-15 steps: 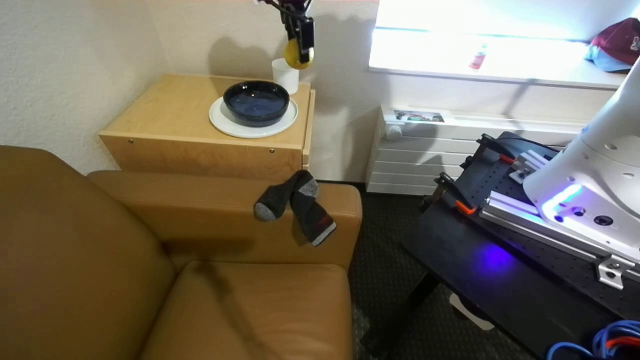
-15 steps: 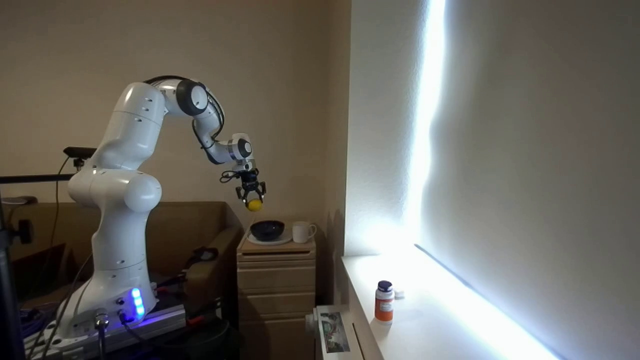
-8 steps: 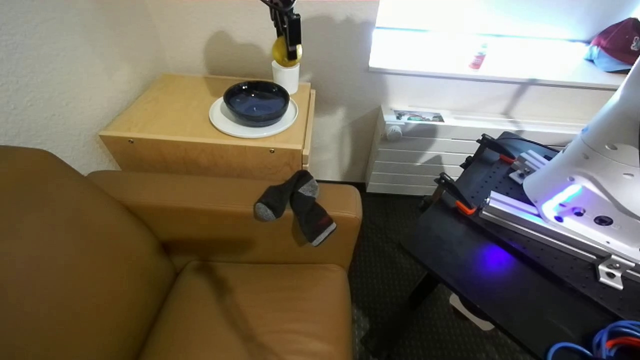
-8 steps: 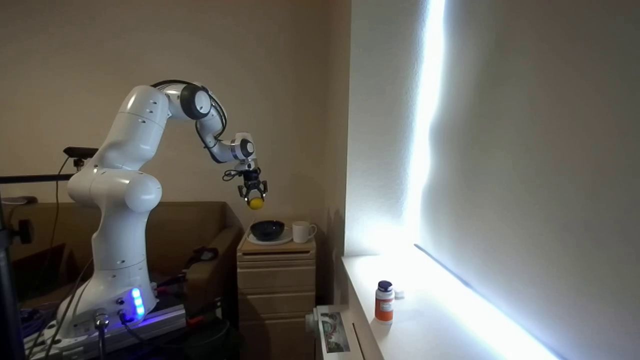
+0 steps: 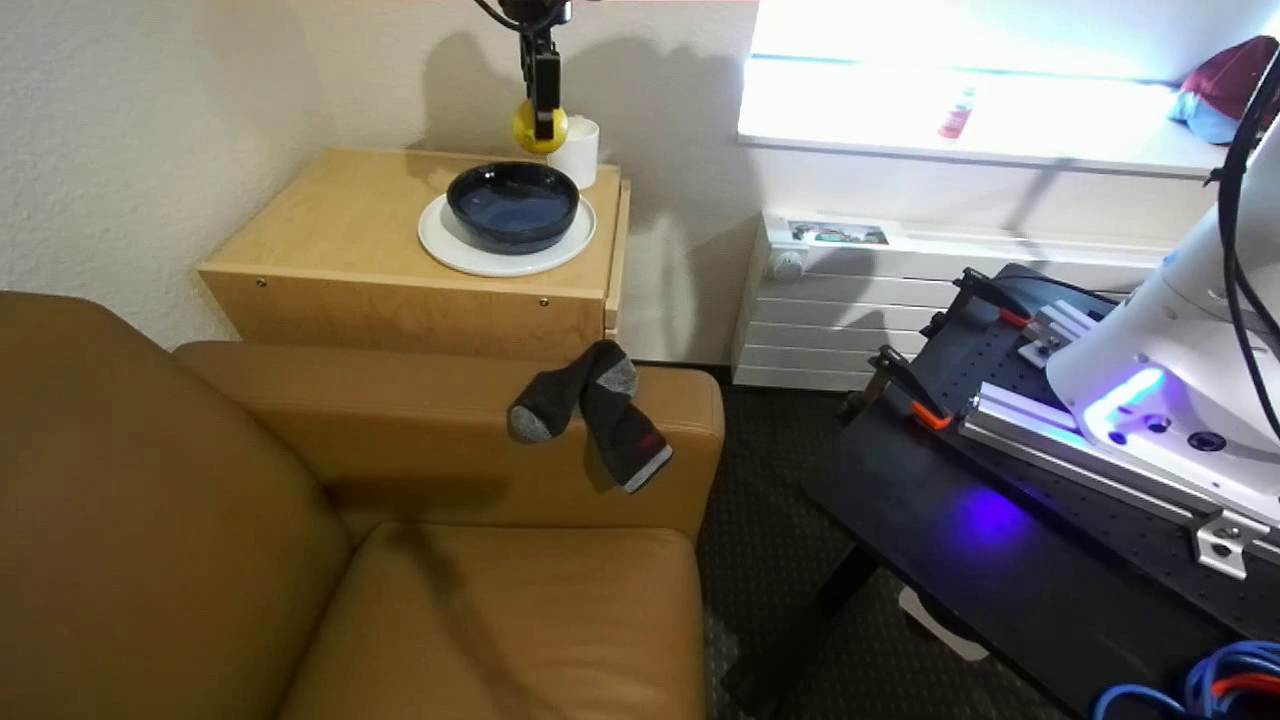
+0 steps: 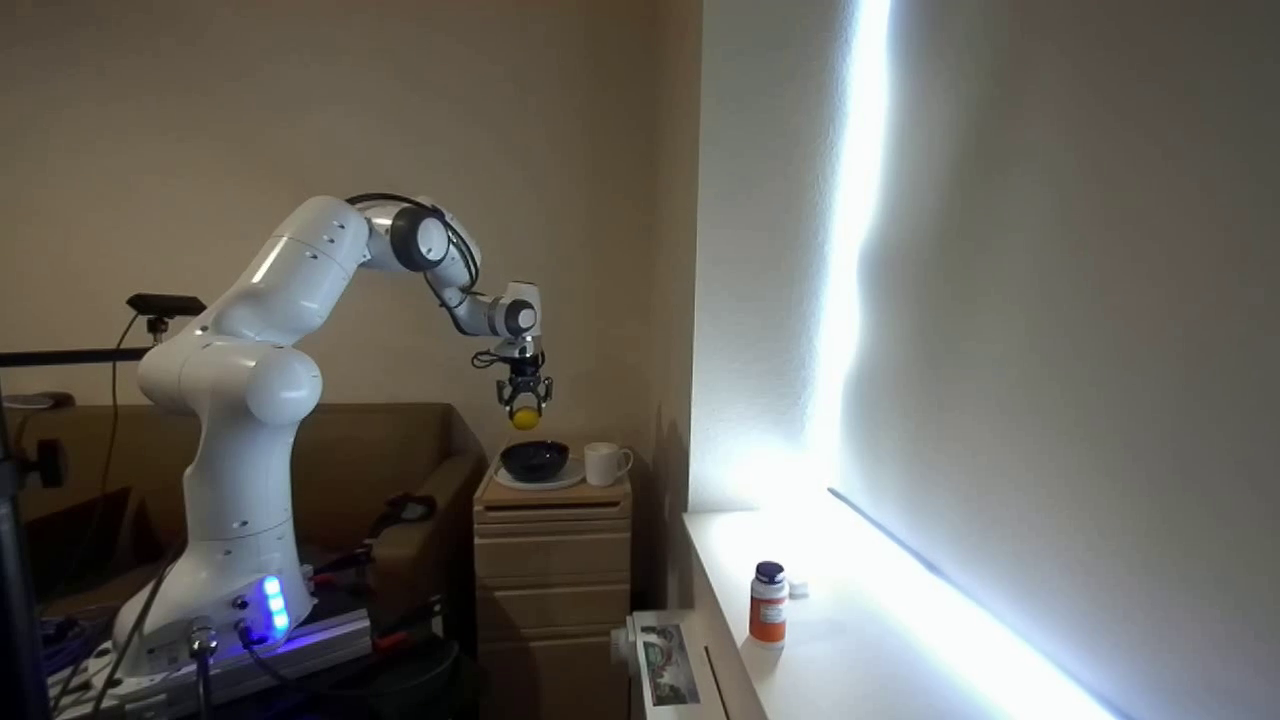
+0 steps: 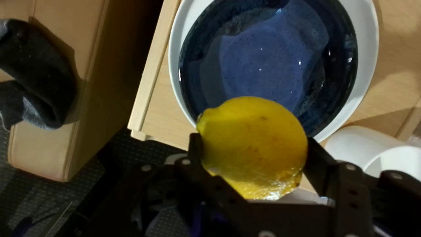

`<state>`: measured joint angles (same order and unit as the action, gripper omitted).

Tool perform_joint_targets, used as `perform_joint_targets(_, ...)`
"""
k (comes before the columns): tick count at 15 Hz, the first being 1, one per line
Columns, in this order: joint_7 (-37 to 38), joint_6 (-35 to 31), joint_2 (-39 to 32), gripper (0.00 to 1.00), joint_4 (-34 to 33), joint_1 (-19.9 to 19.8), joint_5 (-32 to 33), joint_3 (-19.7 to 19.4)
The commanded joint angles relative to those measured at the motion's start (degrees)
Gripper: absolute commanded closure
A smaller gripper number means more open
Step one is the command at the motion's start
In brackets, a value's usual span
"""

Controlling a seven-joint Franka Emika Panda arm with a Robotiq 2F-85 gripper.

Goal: Put the mug on the nightstand and put the lemon in the bowl on the plate

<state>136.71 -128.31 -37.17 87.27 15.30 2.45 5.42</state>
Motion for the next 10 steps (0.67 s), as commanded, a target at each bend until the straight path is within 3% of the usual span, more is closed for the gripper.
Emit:
perform_joint_targets(1, -1.23, 0.45, -6.6, 0.5, -8.43, 0.77, -2.88, -1.04)
perform_joint_targets(3, 0.78, 0.8, -9.52, 0.5, -11.42, 2.49, -1.11, -2.89)
perform_joint_targets(4, -0.46, 0.25, -6.26, 0.5, -7.02, 1.78, -2.18, -2.3)
perform_joint_targets(5, -0.4, 0.16, -7.26, 0.25, -7.7, 2.07, -2.14, -2.65)
perform_joint_targets(7, -0.39, 0.18, -7.51, 0.25, -7.7, 2.26, -2.12, -2.71)
perform_joint_targets(8, -0.38, 0.18, -7.4, 0.5, -7.7, 2.26, -2.11, -2.71)
perform_joint_targets(10, 0.19, -1.49, -9.6, 0.5, -8.92, 2.34, -2.1, -3.15)
